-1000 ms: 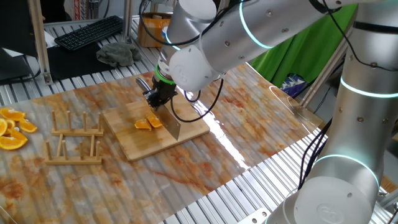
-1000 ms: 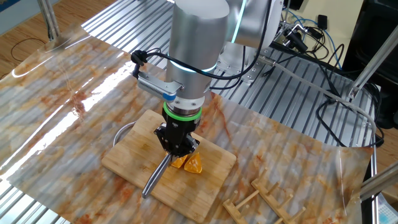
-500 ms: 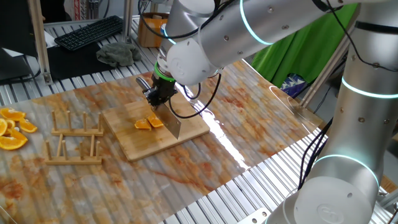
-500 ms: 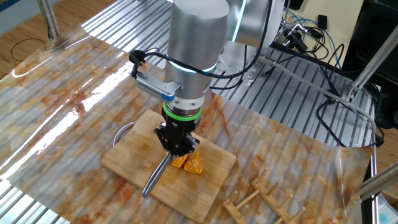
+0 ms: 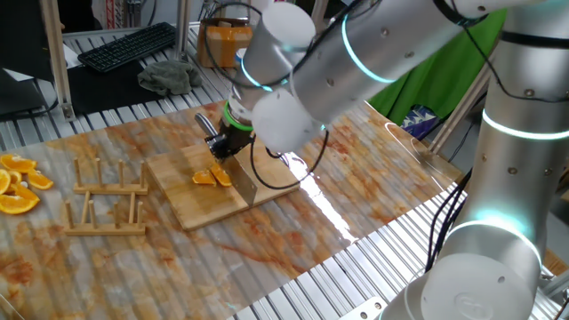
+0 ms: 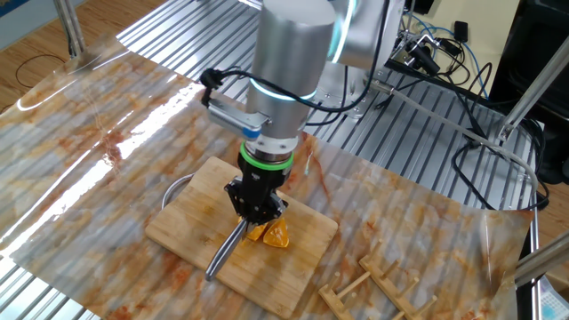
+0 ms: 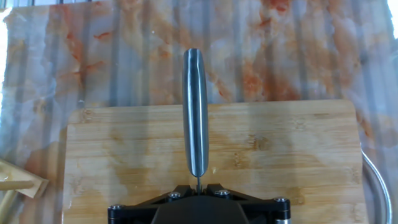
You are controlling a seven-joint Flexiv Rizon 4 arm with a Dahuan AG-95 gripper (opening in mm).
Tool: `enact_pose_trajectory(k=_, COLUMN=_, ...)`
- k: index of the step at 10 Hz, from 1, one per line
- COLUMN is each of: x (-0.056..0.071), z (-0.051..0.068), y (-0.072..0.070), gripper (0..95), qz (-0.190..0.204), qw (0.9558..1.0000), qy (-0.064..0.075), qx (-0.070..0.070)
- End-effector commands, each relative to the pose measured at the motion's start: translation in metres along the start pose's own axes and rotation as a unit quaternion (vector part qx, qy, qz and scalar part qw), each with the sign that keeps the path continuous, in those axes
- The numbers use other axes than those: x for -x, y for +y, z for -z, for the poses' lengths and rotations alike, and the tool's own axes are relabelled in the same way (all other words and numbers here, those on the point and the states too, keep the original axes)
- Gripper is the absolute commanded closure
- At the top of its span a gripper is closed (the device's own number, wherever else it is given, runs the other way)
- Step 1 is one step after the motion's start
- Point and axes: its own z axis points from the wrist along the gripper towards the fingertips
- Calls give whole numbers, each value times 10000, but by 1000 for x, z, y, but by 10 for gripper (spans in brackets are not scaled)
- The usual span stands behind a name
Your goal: Chop the orange
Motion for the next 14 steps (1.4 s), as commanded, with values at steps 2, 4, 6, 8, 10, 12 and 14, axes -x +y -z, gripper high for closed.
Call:
enact_pose_trajectory(k=2, x=0, z=7, y=1, gripper=950, qz=-6, qw=9994, qy=346, qx=5)
enact_pose_trajectory(k=4, x=0, z=6, y=1, gripper=950, qz=-3, qw=9995, qy=323, qx=18)
enact_pose_trajectory(k=6, x=-10, z=-13, y=2, gripper=950, qz=-52, qw=9999, qy=124, qx=86)
enact_pose_trajectory(k=8, x=-9, z=-11, y=2, gripper=950, qz=-69, qw=9998, qy=172, qx=82)
enact_pose_trajectory(k=10, x=1, z=14, y=1, gripper=950, qz=-32, qw=9989, qy=458, qx=-6)
enact_pose_trajectory(k=12, x=1, z=17, y=2, gripper=950, qz=-53, qw=9988, qy=477, qx=-1)
enact_pose_trajectory(k=14, x=0, z=16, y=2, gripper=950, qz=-69, qw=9992, qy=381, qx=25)
